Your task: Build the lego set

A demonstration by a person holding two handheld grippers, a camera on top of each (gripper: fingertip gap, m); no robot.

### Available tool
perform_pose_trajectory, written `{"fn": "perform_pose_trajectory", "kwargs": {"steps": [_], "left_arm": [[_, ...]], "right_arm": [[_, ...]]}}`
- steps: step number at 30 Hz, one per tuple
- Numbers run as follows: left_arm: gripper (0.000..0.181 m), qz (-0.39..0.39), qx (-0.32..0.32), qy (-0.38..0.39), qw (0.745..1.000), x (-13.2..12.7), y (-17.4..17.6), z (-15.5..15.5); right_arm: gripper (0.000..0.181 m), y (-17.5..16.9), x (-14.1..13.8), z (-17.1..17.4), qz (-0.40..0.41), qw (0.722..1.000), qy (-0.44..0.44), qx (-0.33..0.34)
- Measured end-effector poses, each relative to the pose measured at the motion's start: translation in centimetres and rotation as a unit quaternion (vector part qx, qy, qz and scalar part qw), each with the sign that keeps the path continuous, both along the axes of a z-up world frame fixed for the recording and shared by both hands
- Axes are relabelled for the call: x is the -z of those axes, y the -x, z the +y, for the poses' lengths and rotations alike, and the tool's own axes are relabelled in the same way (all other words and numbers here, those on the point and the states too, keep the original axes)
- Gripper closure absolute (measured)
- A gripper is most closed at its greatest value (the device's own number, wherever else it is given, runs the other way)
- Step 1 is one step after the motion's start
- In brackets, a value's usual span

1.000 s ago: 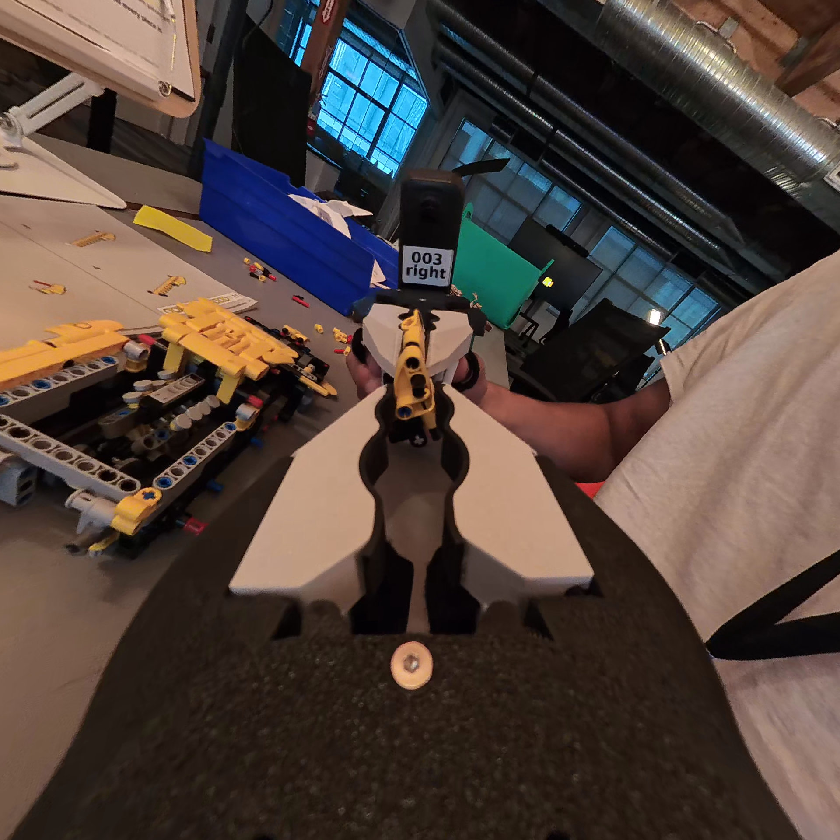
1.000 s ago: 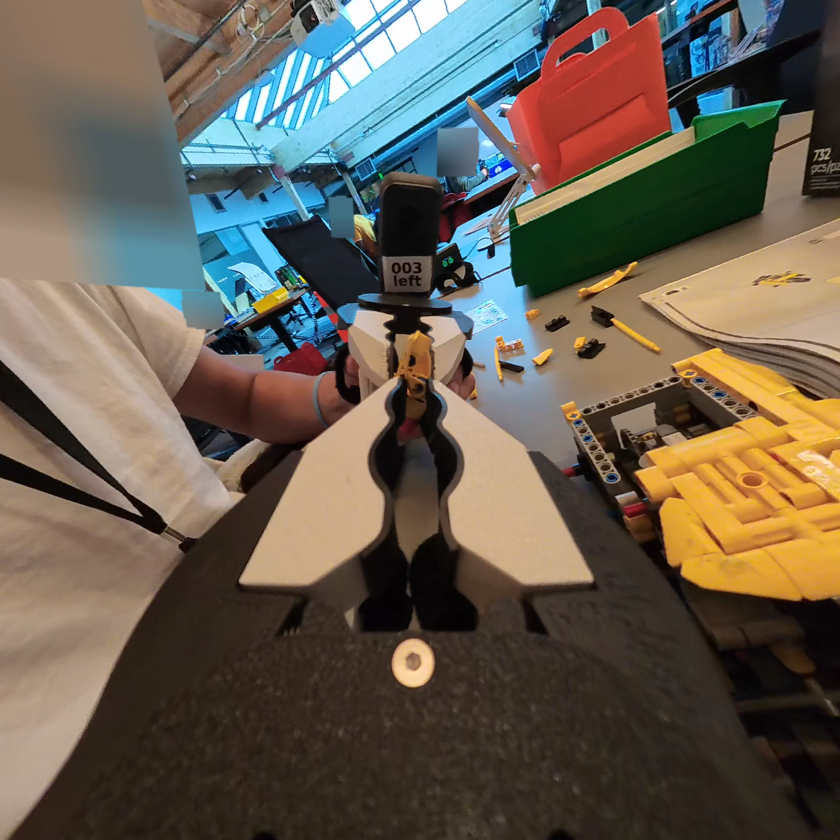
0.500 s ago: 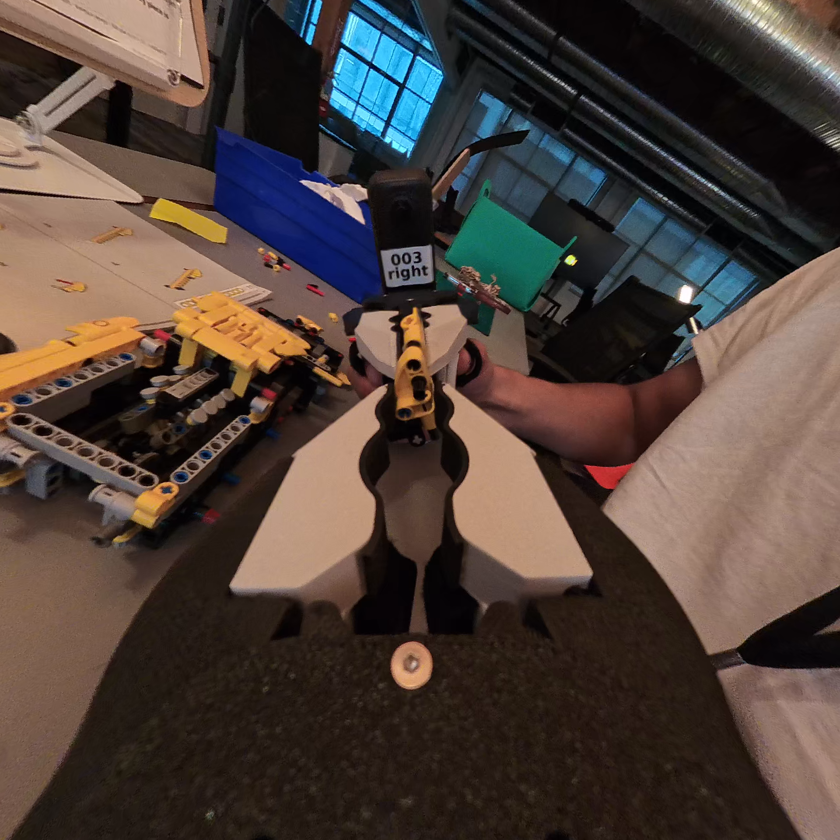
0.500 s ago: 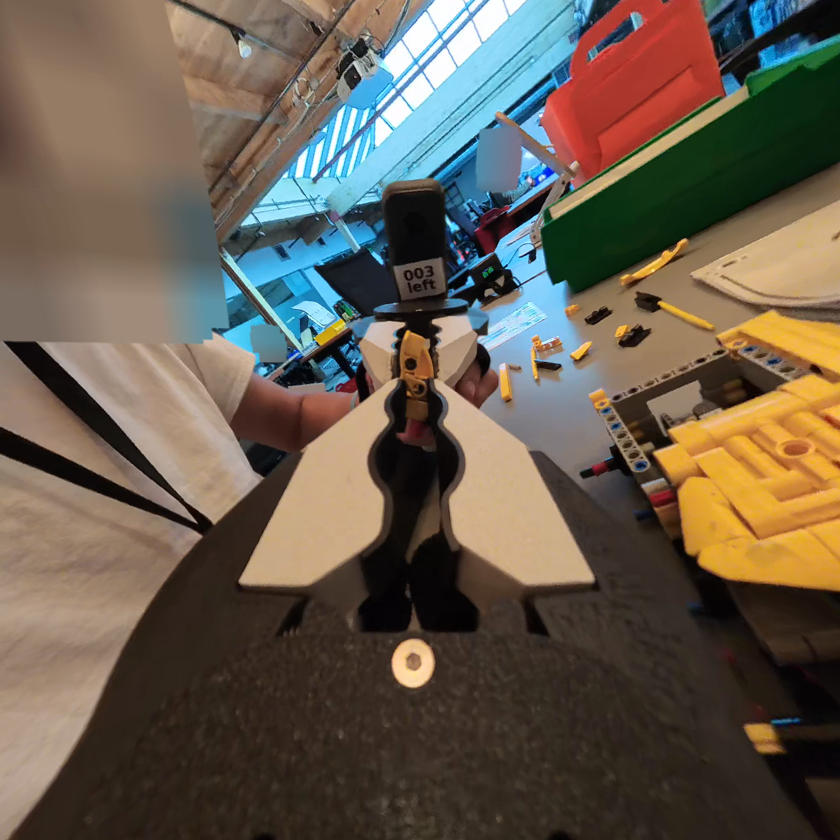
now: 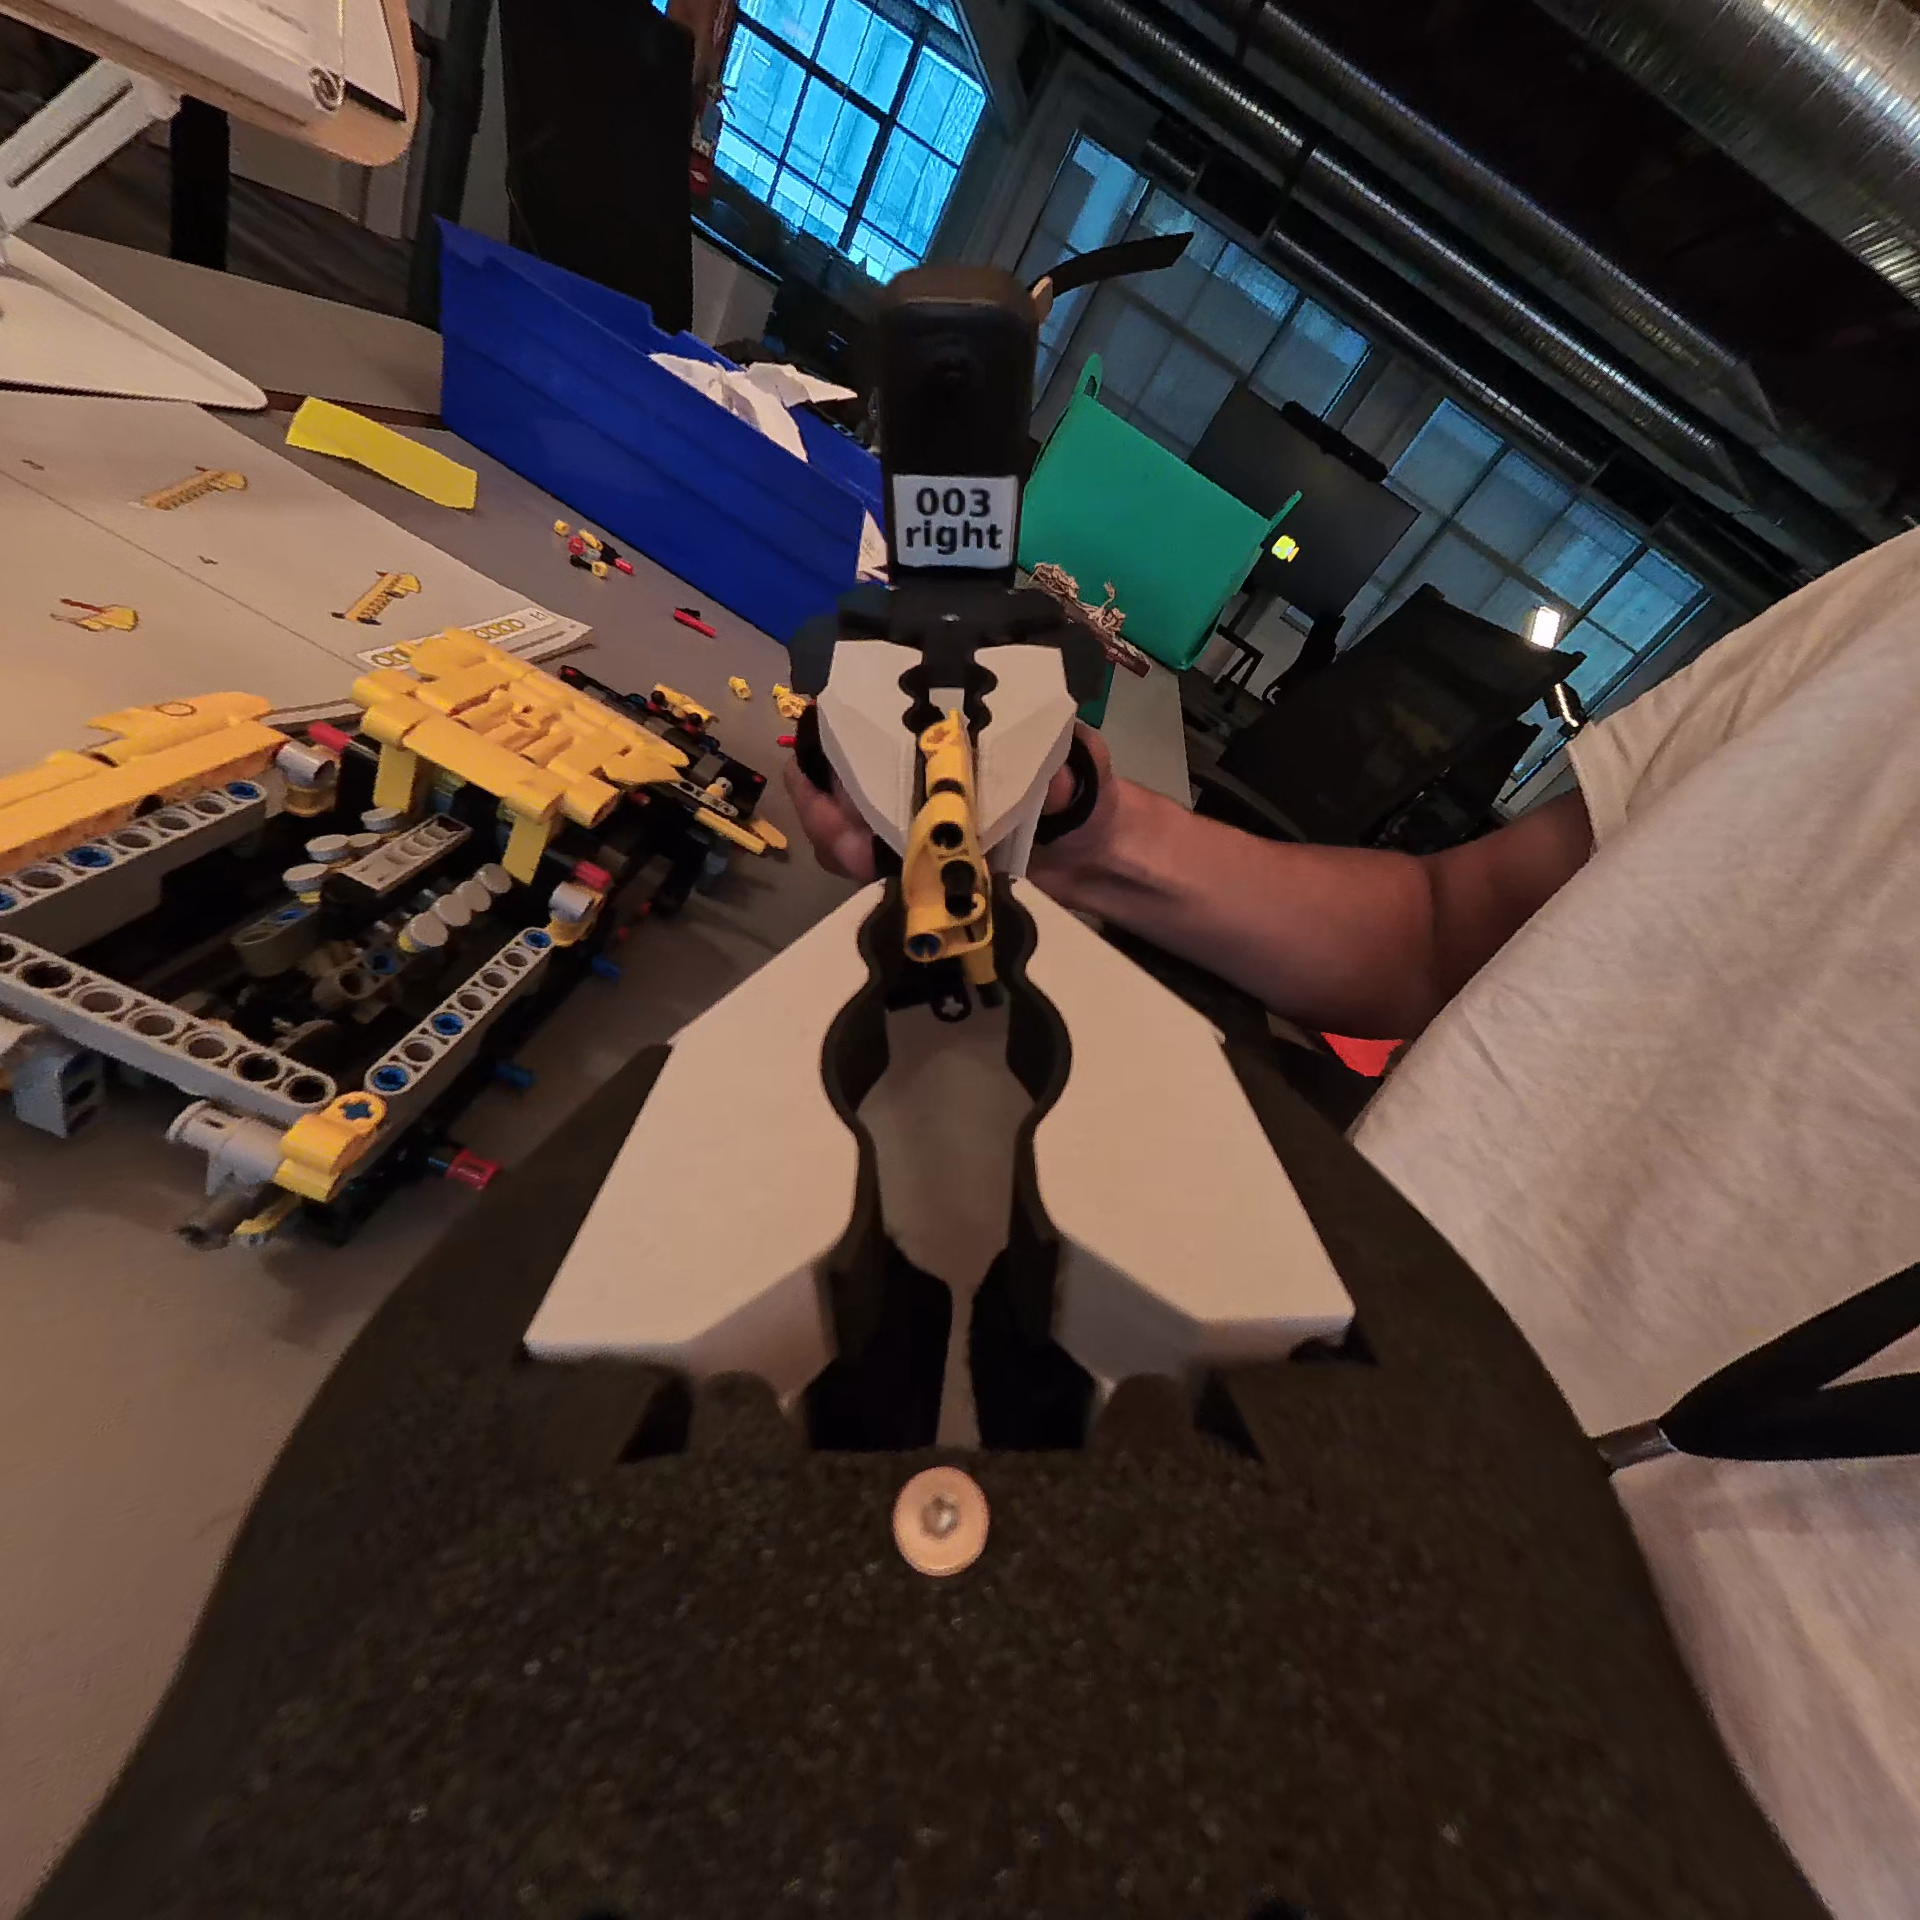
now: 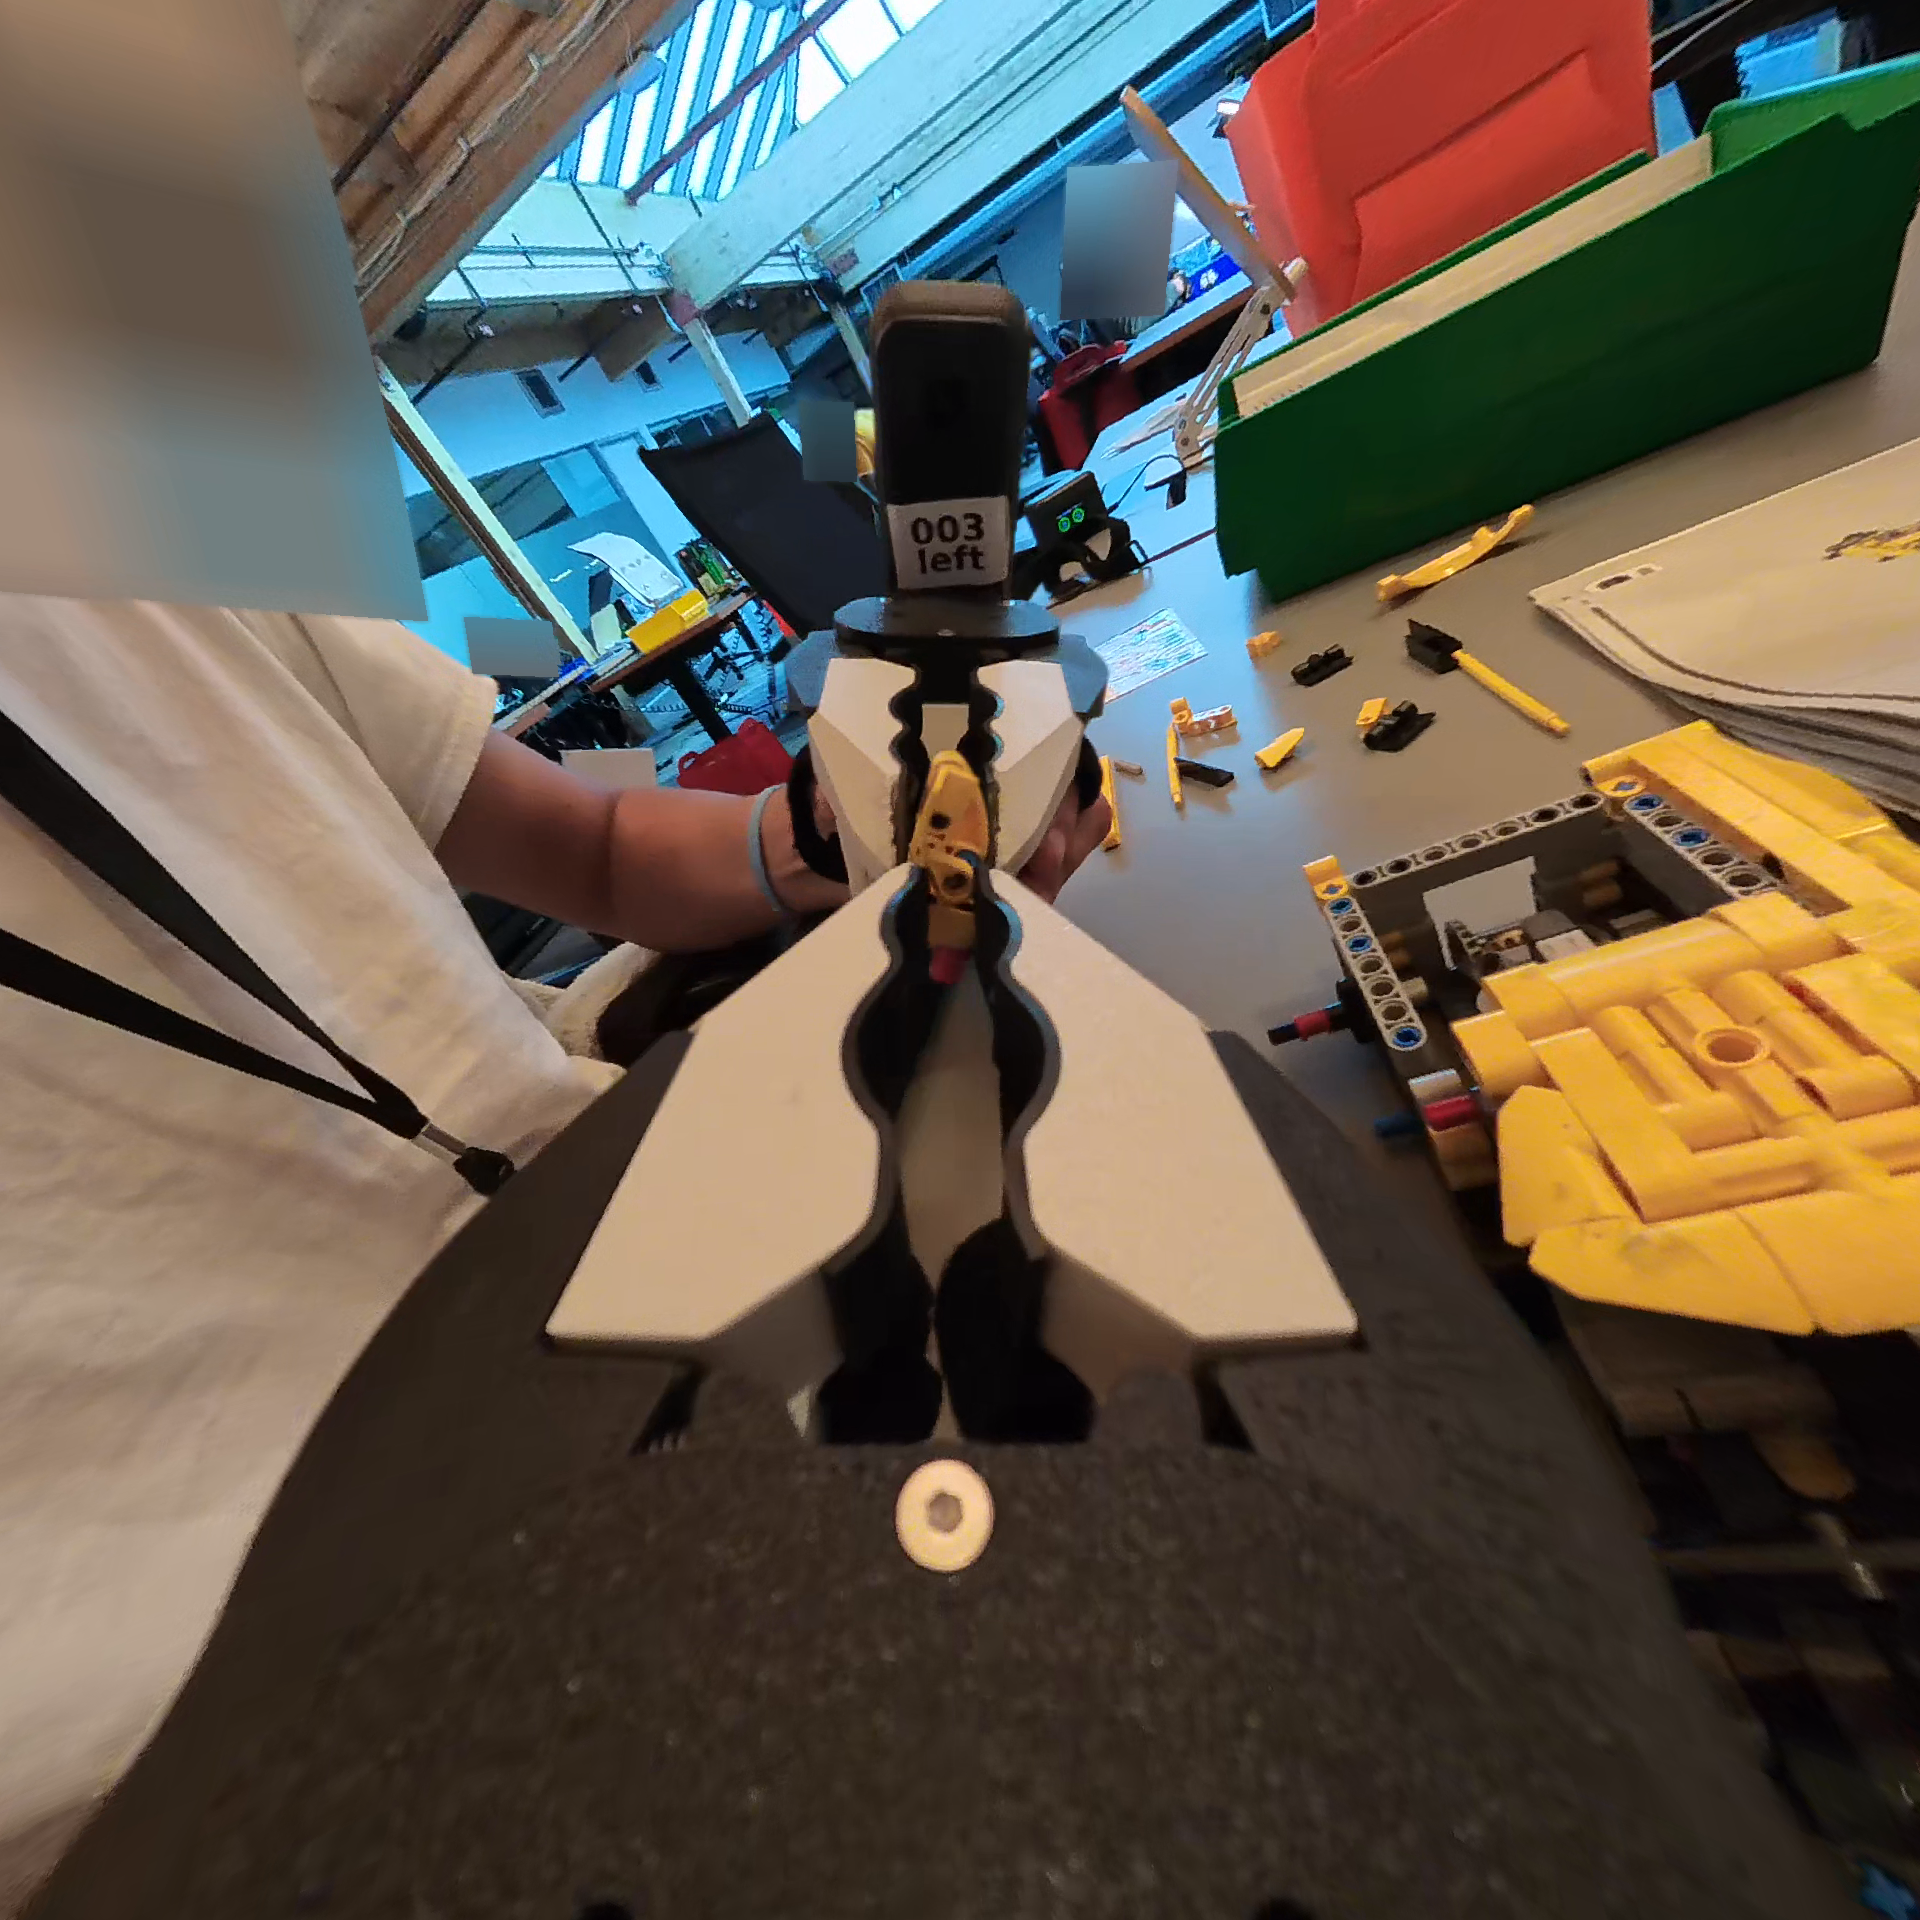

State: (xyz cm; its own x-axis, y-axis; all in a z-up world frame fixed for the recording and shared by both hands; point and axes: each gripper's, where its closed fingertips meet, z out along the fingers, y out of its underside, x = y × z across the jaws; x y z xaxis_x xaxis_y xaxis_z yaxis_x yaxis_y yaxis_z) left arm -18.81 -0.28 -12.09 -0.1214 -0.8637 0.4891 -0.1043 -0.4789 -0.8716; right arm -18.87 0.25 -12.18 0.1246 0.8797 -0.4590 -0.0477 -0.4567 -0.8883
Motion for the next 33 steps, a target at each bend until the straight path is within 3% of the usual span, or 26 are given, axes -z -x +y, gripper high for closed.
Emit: {"fn": "perform_pose_trajectory", "kwargs": {"steps": [13,26,33], "left_arm": [[0.165,0.013,-0.012,-0.009,1.0,0.4,0.1,0.4],[0.166,0.033,-0.013,-0.043,0.998,1.0,-0.2,-0.1],[0.165,0.024,-0.011,-0.032,0.999,0.7,-0.2,0.0]], "right_arm": [[0.174,-0.1,0.5,0.9,-0.054,0.995,-0.066,0.058],[0.175,0.2,1.0,0.1,0.005,0.999,0.052,-0.003],[0.173,0.2,0.7,0.2,0.008,0.998,0.061,-0.008]]}}
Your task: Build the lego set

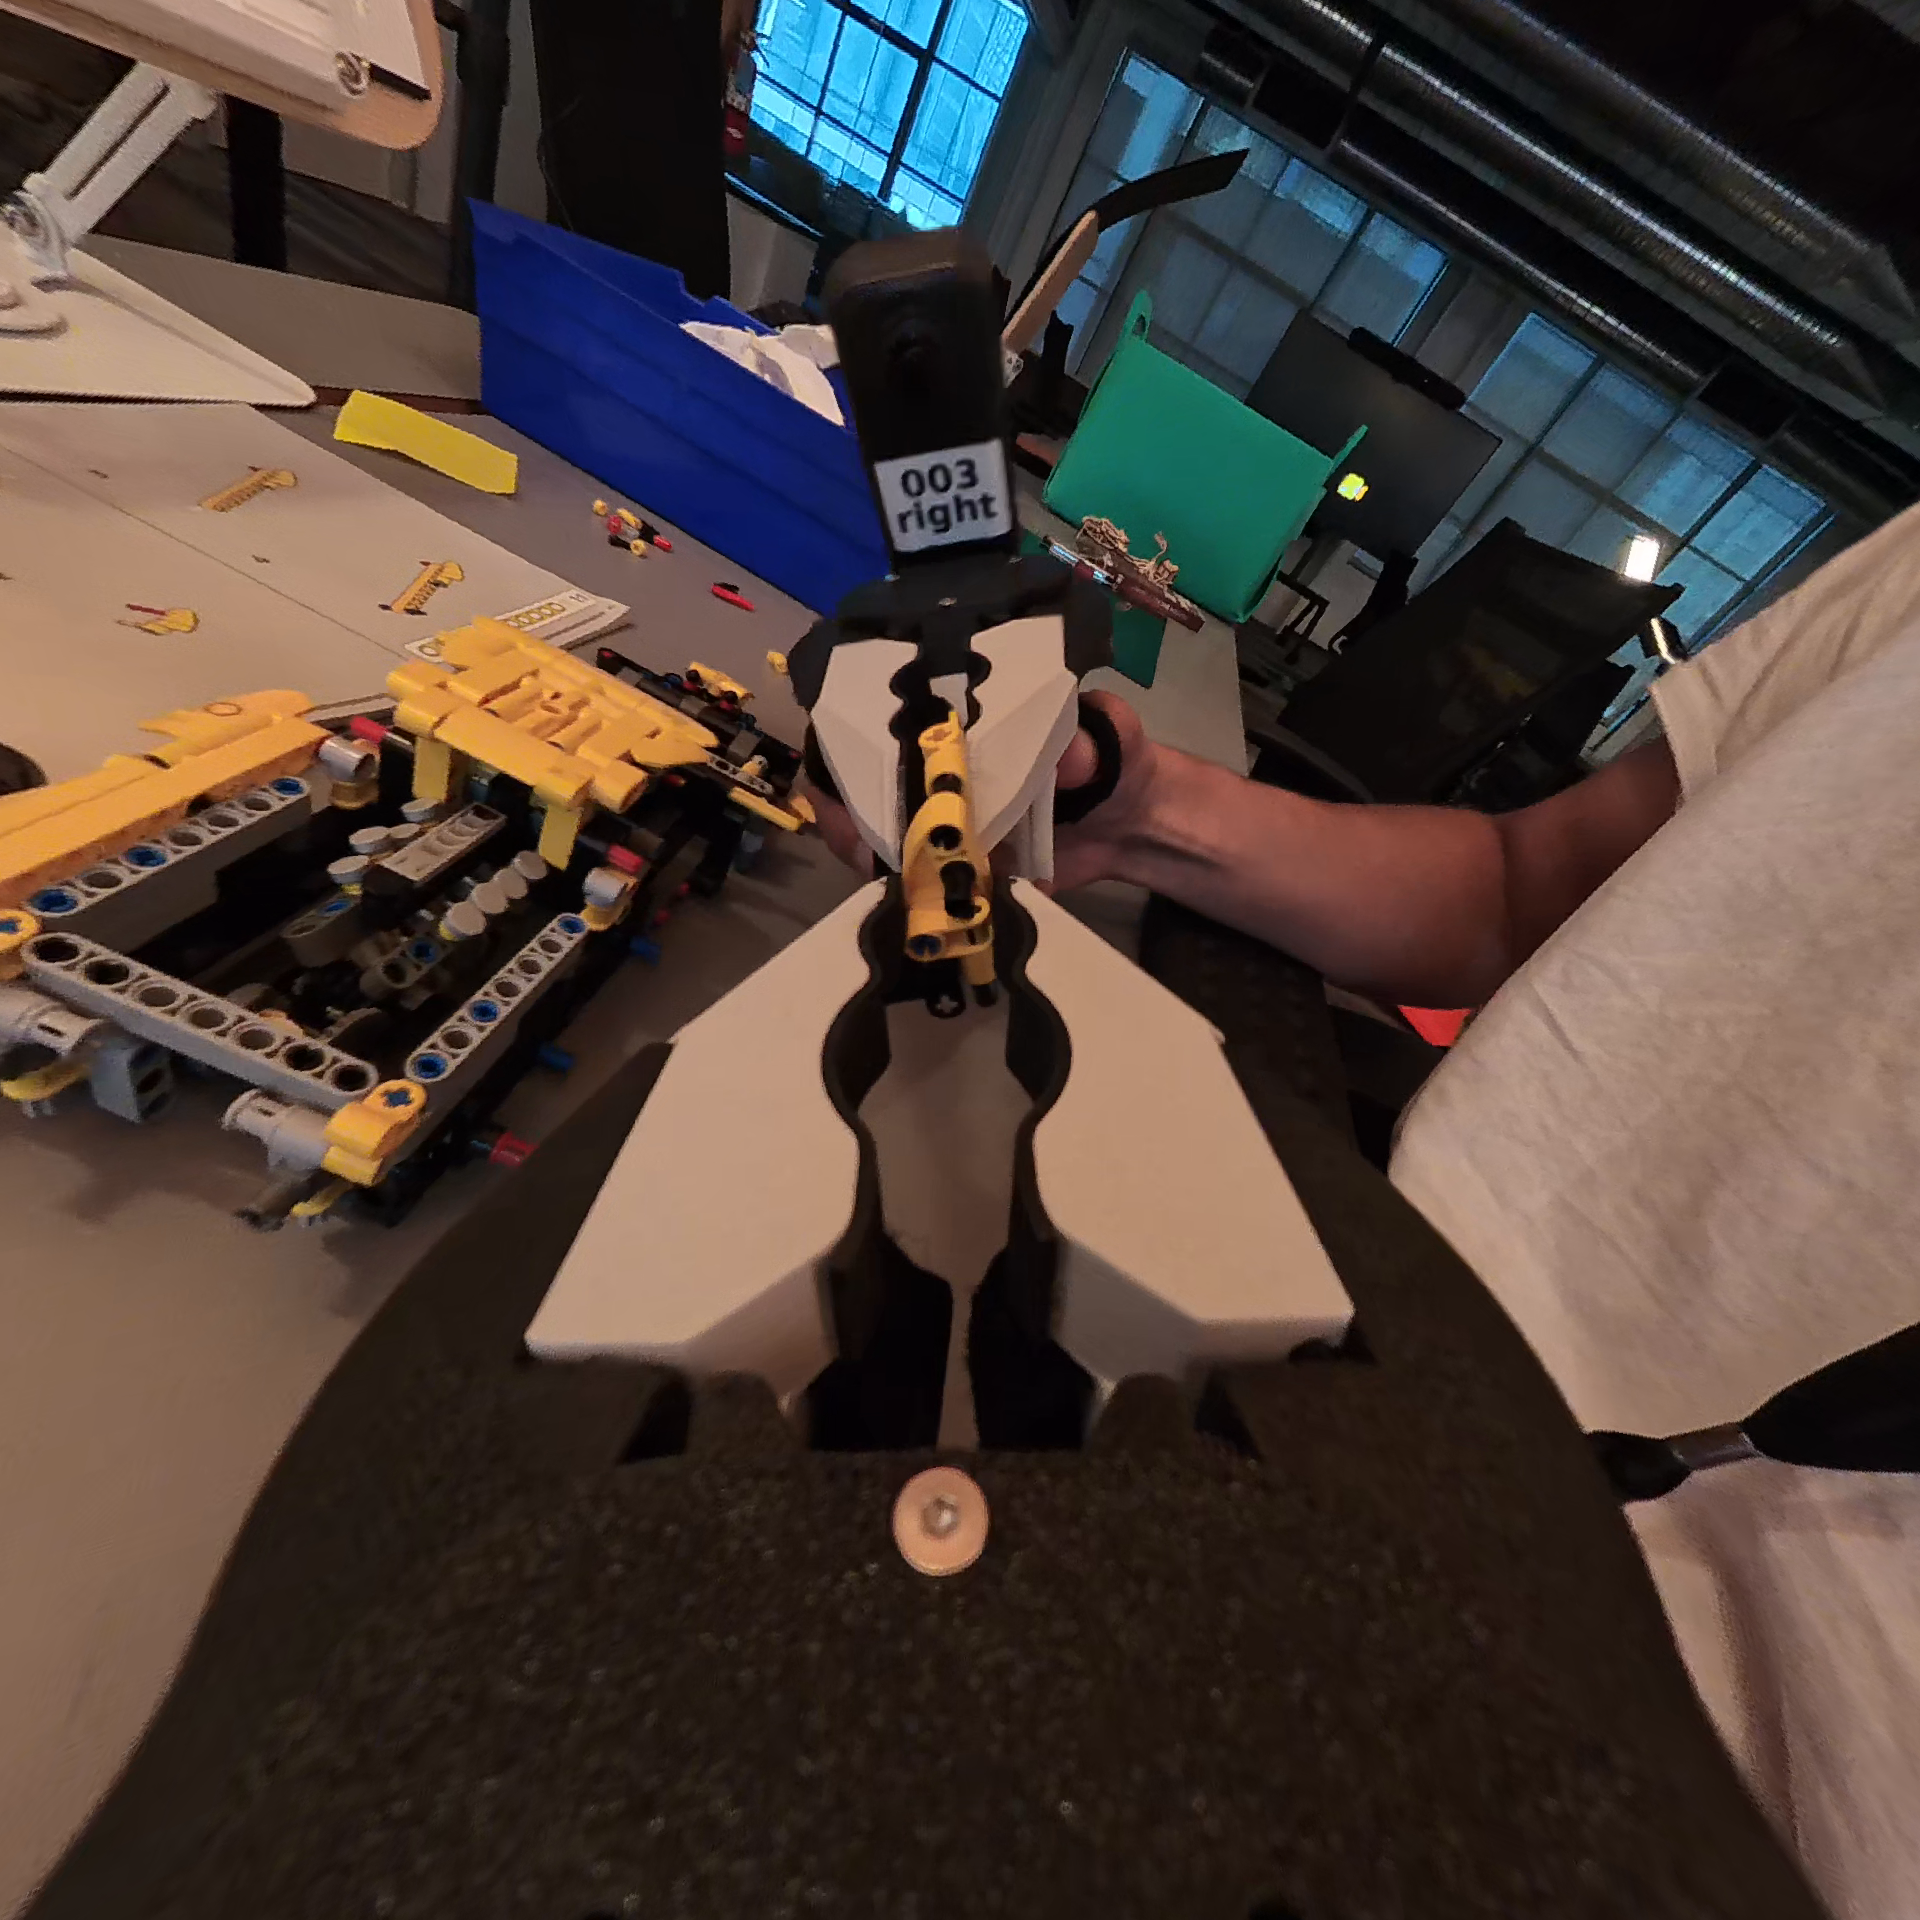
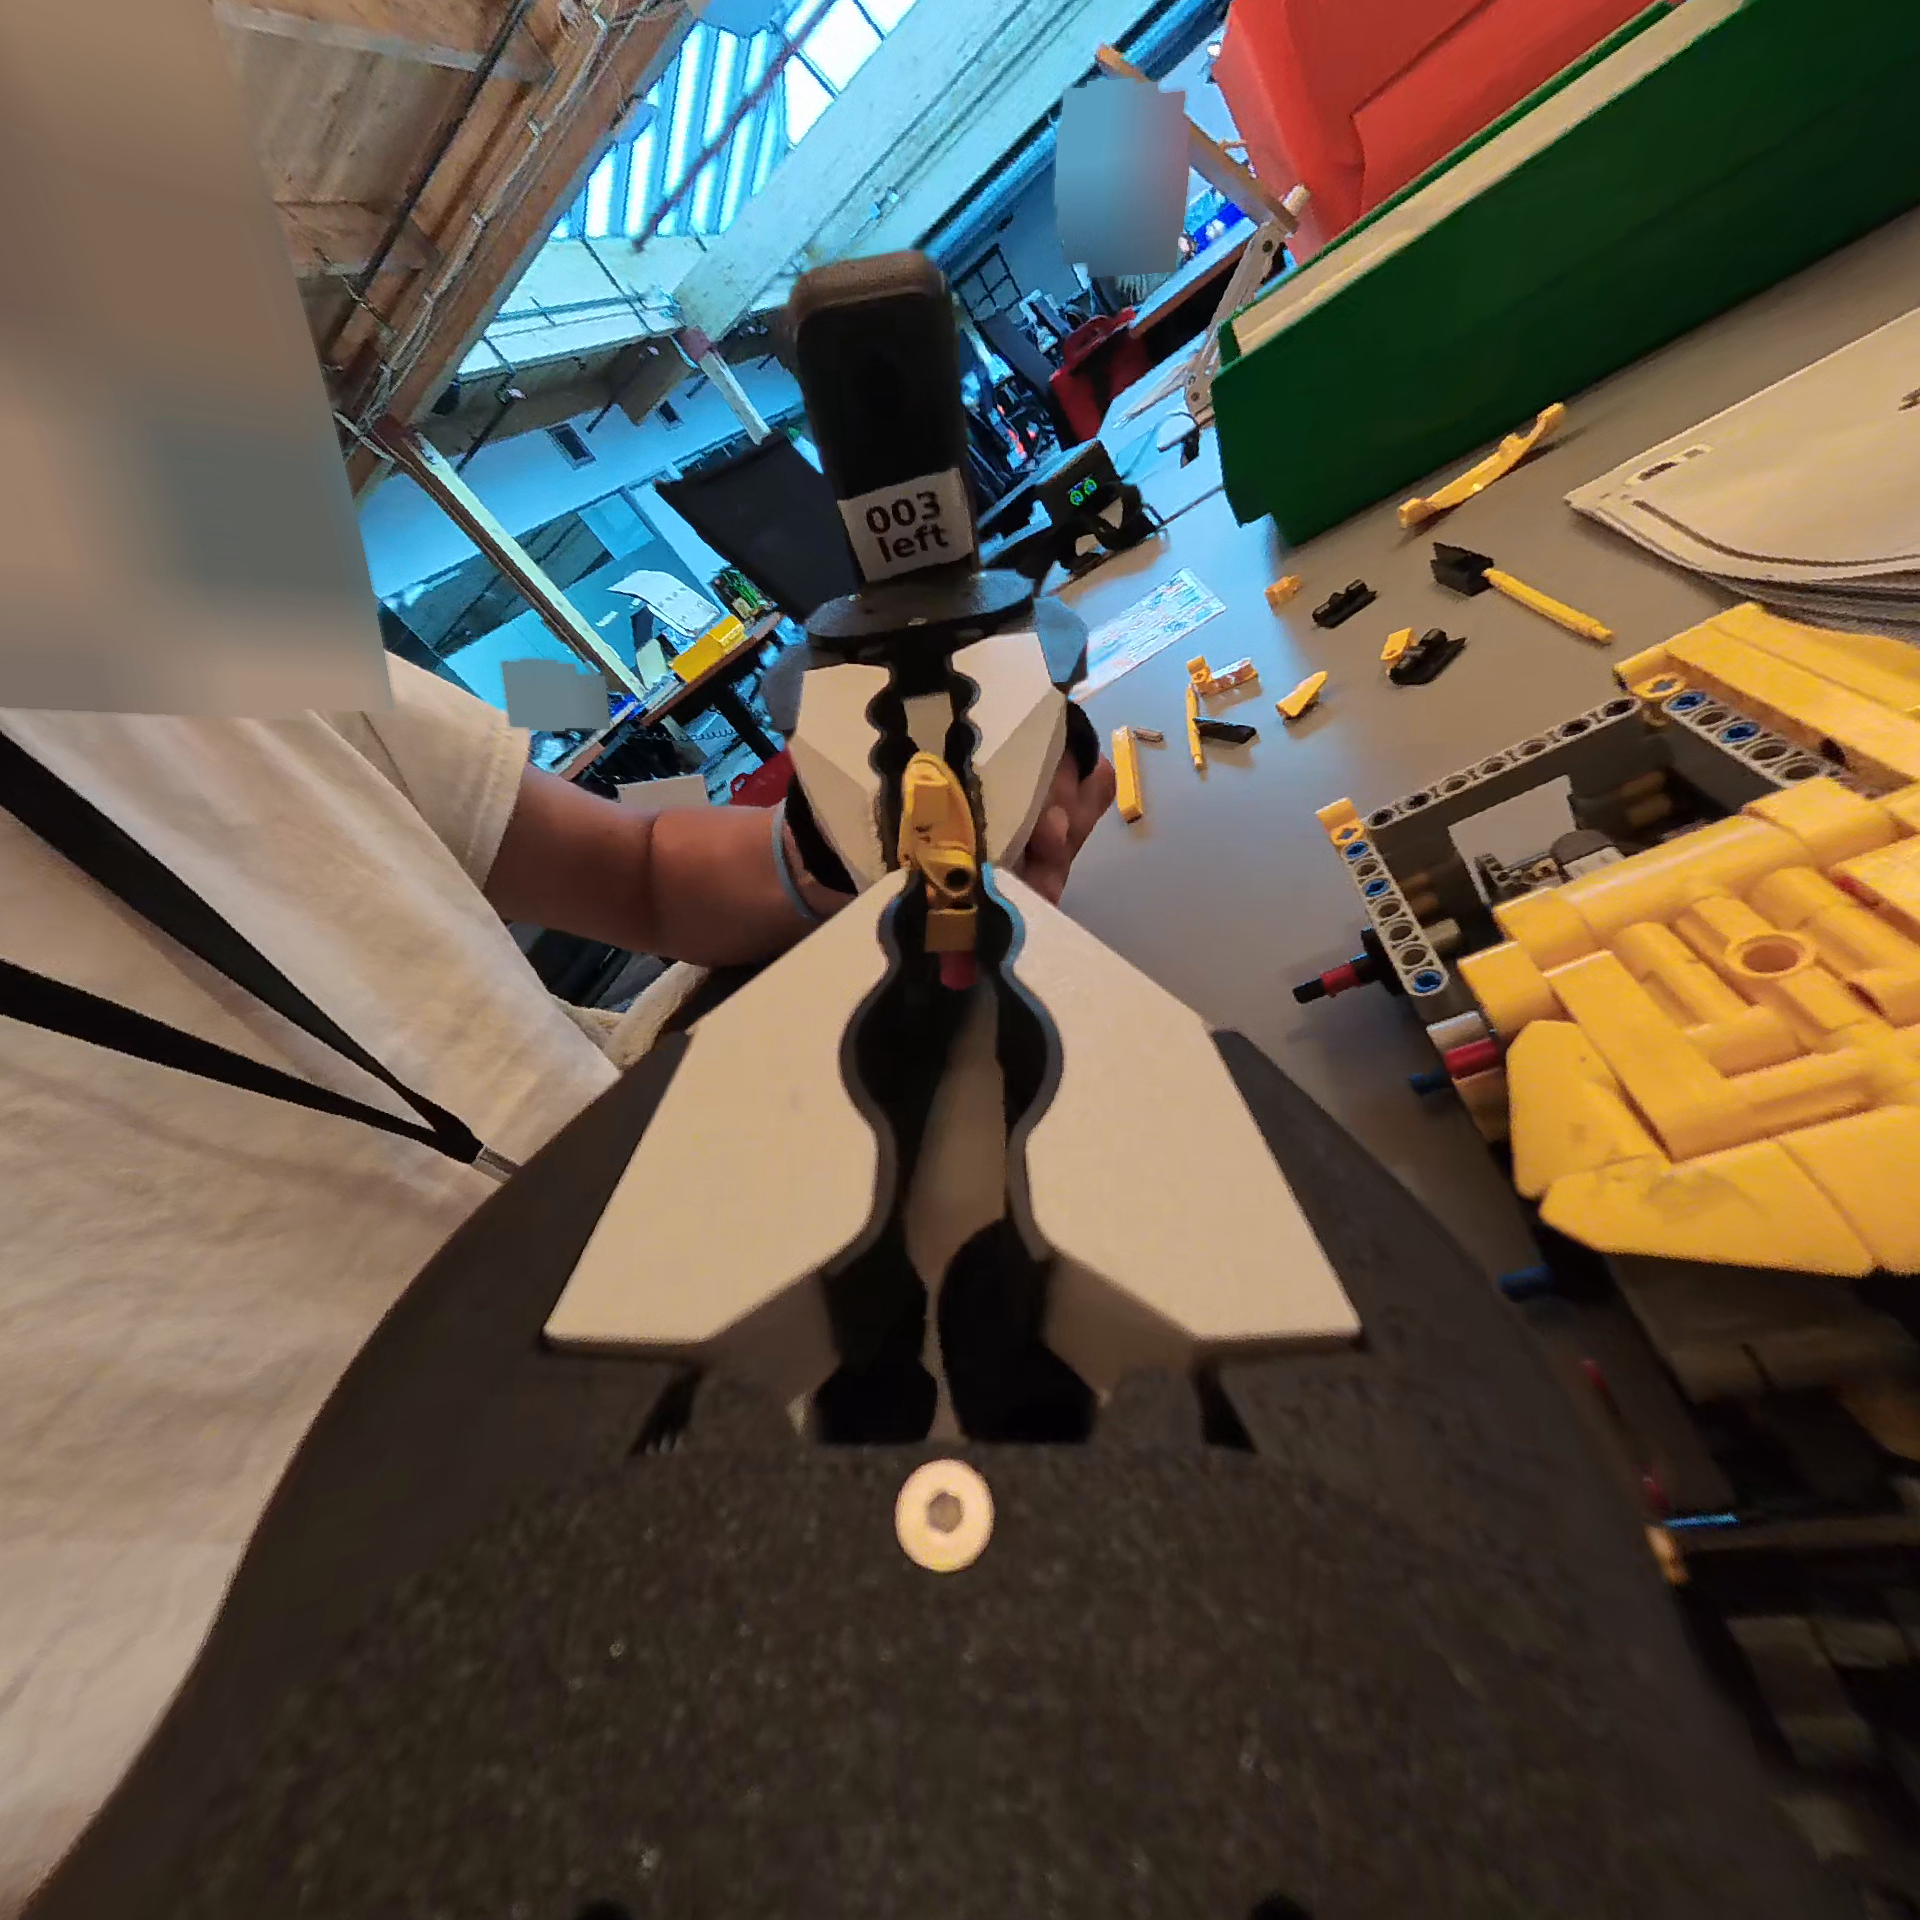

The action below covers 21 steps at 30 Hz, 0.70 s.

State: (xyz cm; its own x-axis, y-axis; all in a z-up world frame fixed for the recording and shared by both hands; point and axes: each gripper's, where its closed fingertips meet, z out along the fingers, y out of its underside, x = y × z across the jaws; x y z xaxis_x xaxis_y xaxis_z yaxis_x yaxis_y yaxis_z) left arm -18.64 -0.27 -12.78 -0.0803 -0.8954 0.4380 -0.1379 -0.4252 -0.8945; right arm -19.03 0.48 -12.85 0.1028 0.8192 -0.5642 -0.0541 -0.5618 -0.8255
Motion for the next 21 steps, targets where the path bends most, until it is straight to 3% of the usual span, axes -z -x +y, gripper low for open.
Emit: {"fn": "perform_pose_trajectory", "kwargs": {"steps": [3,4,9,13,14,15,21], "left_arm": [[0.165,0.018,-0.034,-0.036,0.999,0.4,0.0,0.8],[0.165,0.039,-0.068,-0.07,0.994,1.0,0.0,1.6],[0.165,0.115,-0.191,-0.22,0.95,1.7,0.8,4.3],[0.165,0.136,-0.233,-0.301,0.915,1.1,1.1,4.4],[0.165,0.142,-0.239,-0.32,0.906,1.1,1.0,4.3],[0.165,0.151,-0.246,-0.338,0.896,1.1,1.0,4.3],[0.166,0.194,-0.292,-0.421,0.837,0.9,1.4,4.5]], "right_arm": [[0.167,-0.2,0.5,1.0,-0.029,0.999,-0.016,0.037],[0.156,-0.3,0.5,1.5,-0.032,0.998,-0.022,0.056],[0.125,0.1,0.5,4.0,-0.079,0.974,-0.061,0.204],[0.129,1.1,0.3,4.4,-0.124,0.95,-0.092,0.27],[0.137,1.1,0.2,4.4,-0.133,0.946,-0.097,0.278],[0.144,1.3,0.0,4.3,-0.134,0.945,-0.103,0.282],[0.146,1.6,-0.2,4.4,-0.115,0.942,-0.086,0.303]]}}
